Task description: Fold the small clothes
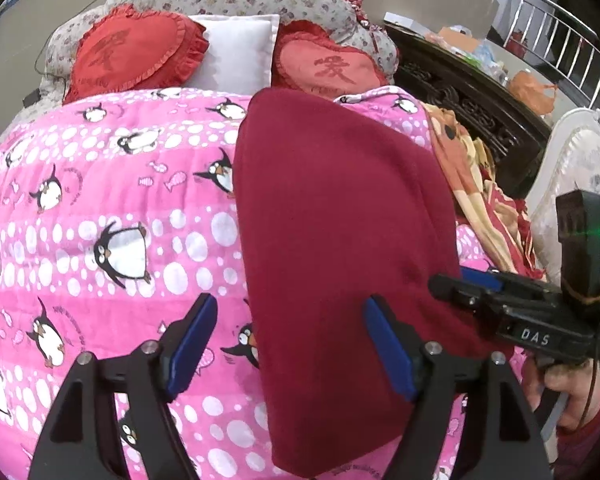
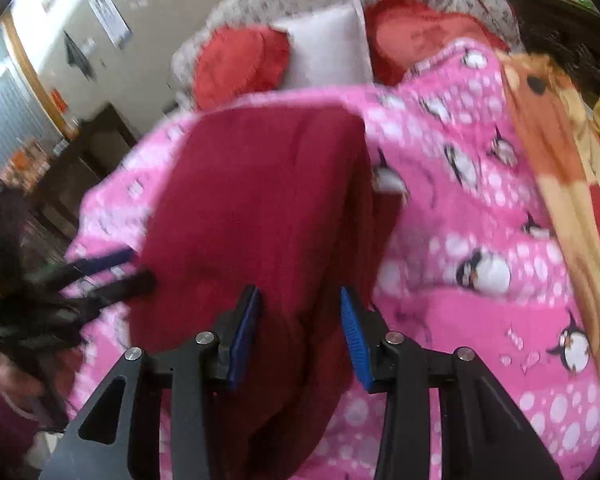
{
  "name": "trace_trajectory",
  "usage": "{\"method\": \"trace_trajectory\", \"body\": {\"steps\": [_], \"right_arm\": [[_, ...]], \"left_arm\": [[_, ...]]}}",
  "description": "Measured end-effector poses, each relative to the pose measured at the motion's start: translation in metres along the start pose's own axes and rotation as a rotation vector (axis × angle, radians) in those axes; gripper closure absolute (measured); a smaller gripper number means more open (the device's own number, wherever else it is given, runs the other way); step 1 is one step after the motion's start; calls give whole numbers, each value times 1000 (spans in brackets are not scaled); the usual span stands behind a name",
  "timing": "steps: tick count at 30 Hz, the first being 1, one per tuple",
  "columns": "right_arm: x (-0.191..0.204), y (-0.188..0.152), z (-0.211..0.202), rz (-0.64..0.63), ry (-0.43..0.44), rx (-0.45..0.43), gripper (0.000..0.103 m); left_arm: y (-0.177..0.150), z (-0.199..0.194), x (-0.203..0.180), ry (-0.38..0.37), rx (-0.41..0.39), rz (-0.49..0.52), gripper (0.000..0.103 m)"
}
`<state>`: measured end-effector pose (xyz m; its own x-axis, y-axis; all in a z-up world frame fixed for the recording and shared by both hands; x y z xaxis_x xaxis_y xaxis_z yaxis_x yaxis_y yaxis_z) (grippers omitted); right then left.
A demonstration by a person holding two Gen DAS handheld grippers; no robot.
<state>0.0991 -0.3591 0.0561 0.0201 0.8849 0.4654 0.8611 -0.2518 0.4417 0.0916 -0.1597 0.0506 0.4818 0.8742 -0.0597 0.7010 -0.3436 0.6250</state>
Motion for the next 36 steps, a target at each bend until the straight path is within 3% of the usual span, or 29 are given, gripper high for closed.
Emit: {"method": "trace_trajectory", "body": {"steps": [4,8,10,15,23,26,29,32,34,36], "right_arm": [[5,2,-7,-5,-22,-10,84],[14,1,-16,-48,-60,-40,77],[12,2,-17,-33,-45,-40,76],[-1,7,-11,23,11,-44,62],[-4,9,3,53,61,-18,59],[-7,10,9,73,77,-14,52],[-16,12,20,139,140,7,43],[-28,13,36,242,221,55,36],[-32,12,45,307,282,105,36],[-29,11,45,326,307,108,49]], "left_arm": [[0,0,5,-46,3,-36,21],[4,2,16,-111,-14,-113,17],[5,5,20,-137,-14,-143,15],[6,17,26,-190,-7,-186,14],[3,33,23,-231,-8,-205,11],[4,40,19,-256,-8,-201,9],[3,53,14,-302,14,-218,7],[5,59,11,-297,10,-199,6],[8,58,7,-299,12,-172,13],[9,51,7,-305,9,-167,21]]}}
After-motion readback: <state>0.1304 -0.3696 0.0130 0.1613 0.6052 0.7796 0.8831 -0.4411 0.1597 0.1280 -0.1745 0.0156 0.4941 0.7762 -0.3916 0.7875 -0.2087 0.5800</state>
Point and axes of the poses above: each gripper's, at about its wrist camera, not at the fingertips, and z roughly the way its jaws point, x to its left, y to its top, the point moved 3 cm from there along z, roughly the way its jaws point, and after that the axes turned 15 degrees about z, right-handed, at the moved point
